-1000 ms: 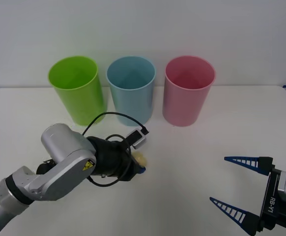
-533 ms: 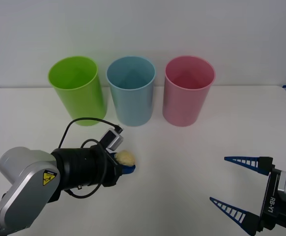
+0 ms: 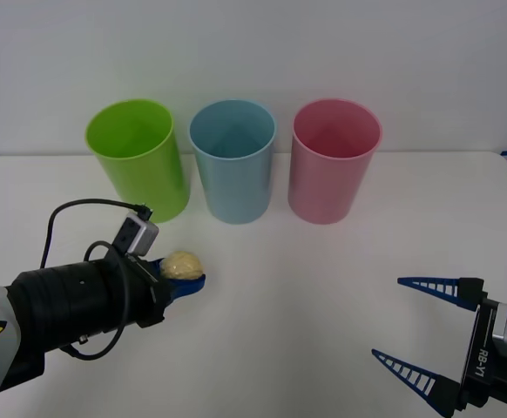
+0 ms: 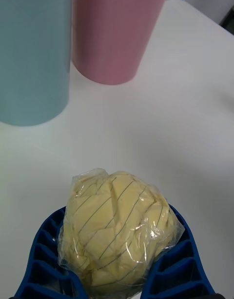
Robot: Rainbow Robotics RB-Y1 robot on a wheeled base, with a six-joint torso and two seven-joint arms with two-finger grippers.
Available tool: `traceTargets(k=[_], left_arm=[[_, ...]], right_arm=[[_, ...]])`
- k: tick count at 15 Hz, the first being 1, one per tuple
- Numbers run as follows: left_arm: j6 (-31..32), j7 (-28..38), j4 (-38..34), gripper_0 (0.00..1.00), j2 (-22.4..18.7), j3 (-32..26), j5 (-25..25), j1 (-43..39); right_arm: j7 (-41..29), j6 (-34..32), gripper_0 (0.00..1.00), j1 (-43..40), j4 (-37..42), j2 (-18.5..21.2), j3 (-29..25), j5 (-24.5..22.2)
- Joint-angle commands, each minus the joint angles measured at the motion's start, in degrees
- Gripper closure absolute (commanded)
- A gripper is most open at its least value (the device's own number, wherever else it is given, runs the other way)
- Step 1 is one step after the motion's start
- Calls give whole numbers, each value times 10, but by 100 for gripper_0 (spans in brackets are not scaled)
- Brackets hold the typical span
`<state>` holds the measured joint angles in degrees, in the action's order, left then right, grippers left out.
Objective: Put cans in the blue bin and PET bottles in the pink bin and trash in the green bin.
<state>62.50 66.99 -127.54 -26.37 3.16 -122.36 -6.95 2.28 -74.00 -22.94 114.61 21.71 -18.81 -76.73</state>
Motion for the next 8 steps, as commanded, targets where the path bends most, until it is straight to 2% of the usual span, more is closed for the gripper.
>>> traceTargets(k=[1, 3, 6, 8], left_arm=[[0, -13, -17, 100, 1, -43, 53, -1], [-7, -15, -31, 100, 1, -80, 82, 5], [-67, -11, -32, 100, 1, -114, 124, 9], [-105, 22, -35, 100, 1, -118, 136, 13]], right_arm=[[0, 0, 0, 0, 0, 0, 0, 0], [0, 0, 0, 0, 0, 0, 0, 0], [0, 0, 0, 0, 0, 0, 0, 0], [0, 0, 0, 0, 0, 0, 0, 0]])
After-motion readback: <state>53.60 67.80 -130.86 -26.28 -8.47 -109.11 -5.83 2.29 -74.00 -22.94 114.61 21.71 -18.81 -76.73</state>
